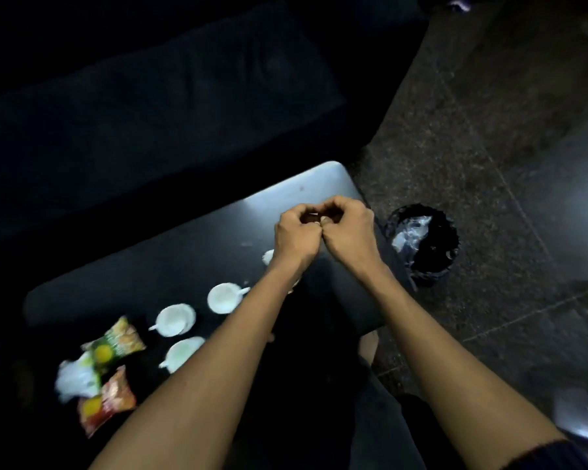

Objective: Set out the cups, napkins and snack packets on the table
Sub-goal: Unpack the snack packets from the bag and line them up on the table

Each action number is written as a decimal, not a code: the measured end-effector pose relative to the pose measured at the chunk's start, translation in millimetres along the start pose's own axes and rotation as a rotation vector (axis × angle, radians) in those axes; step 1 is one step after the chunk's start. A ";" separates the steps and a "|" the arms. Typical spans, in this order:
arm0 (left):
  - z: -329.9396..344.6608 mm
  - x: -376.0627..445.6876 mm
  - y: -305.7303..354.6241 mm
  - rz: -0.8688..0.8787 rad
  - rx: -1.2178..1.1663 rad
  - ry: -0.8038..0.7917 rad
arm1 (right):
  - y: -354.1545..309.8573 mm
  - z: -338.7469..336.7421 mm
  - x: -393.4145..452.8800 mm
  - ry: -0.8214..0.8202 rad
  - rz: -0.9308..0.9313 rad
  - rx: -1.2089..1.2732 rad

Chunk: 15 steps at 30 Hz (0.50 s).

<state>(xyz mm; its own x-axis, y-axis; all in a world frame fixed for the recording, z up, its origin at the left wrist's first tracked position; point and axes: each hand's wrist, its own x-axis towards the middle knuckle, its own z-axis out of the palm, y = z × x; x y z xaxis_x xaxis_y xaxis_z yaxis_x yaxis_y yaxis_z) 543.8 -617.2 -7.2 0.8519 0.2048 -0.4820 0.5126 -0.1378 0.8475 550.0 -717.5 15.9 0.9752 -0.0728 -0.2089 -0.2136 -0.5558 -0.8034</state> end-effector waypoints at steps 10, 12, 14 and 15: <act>-243.8 -105.3 -82.7 -0.141 -0.048 0.251 | -122.9 181.9 -146.8 -0.377 -0.017 -0.049; -278.5 -119.8 -114.2 -0.223 -0.056 0.290 | -129.5 217.0 -172.0 -0.454 -0.006 -0.078; -303.7 -131.0 -146.8 -0.300 -0.077 0.328 | -129.4 248.1 -190.9 -0.529 0.009 -0.110; -312.2 -136.2 -161.4 -0.333 -0.080 0.342 | -126.7 261.0 -197.5 -0.563 0.011 -0.132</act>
<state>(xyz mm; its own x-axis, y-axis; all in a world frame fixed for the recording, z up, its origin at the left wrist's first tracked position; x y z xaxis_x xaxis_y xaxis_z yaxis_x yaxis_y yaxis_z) 311.6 -320.4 -8.9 0.5517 0.5342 -0.6405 0.7302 0.0617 0.6804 369.4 -416.6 13.4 0.7843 0.3528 -0.5104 -0.1790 -0.6590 -0.7306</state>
